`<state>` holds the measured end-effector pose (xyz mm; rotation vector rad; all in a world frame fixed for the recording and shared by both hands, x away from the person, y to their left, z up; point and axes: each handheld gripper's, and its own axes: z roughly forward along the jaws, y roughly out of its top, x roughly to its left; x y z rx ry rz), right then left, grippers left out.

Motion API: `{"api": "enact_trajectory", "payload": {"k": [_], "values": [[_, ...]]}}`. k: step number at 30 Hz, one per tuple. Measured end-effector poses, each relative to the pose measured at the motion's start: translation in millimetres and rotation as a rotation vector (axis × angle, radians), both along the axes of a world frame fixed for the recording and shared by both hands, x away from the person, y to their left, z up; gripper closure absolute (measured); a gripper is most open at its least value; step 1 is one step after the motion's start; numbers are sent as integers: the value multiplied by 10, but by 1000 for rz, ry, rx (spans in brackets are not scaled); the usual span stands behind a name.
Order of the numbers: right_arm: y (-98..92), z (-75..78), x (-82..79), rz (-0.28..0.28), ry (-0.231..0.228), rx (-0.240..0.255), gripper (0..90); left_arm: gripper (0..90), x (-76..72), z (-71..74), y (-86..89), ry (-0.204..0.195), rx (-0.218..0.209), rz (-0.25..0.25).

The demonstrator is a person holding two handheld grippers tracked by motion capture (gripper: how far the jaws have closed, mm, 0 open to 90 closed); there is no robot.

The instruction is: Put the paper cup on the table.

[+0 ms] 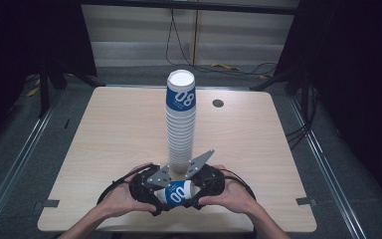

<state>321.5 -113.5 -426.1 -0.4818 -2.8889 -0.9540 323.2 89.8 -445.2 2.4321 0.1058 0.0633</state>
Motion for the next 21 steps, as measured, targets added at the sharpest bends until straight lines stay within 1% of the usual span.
{"api": "enact_trajectory", "payload": {"k": [1,2,3,4,5,6,7,9,10,12,14,15,16,17,18,20,21], "values": [[-3,-10,1,-3,3,-2,290,162,1,7,7,-9,2,3],[-7,-22,0,-13,-1,1,291,160,9,17,21,-8,-13,4],[-18,-36,3,-13,4,-7,291,164,10,29,33,-4,-17,10],[-26,-44,8,-16,-4,-10,291,168,21,49,55,-7,-19,18],[-40,-52,10,-22,3,-7,291,160,30,57,71,-8,-34,30],[-56,-54,13,-26,-4,-6,290,163,34,68,94,-16,-36,51],[-73,-50,13,-42,-12,3,291,165,47,68,108,-16,-58,59],[-111,-25,19,-50,-17,13,291,163,70,92,146,-19,-69,63],[-133,-4,21,-63,-19,15,291,165,73,88,158,-13,-97,76],[-167,20,22,-84,-20,13,291,161,88,104,184,-4,-126,89],[-191,17,26,-91,-21,13,291,161,99,117,208,13,-145,102],[-203,15,23,-99,-22,7,290,161,100,115,221,27,-152,110],[-214,5,25,-100,-17,13,291,166,96,114,240,32,-156,118],[-226,2,20,-110,-19,9,290,170,84,107,259,39,-171,127],[-240,-11,23,-117,-20,20,290,170,77,102,283,42,-172,133],[-276,-27,29,-132,-28,26,289,175,89,87,335,46,-195,148],[-295,-38,32,-137,-31,38,288,174,103,77,361,56,-220,155]]}}
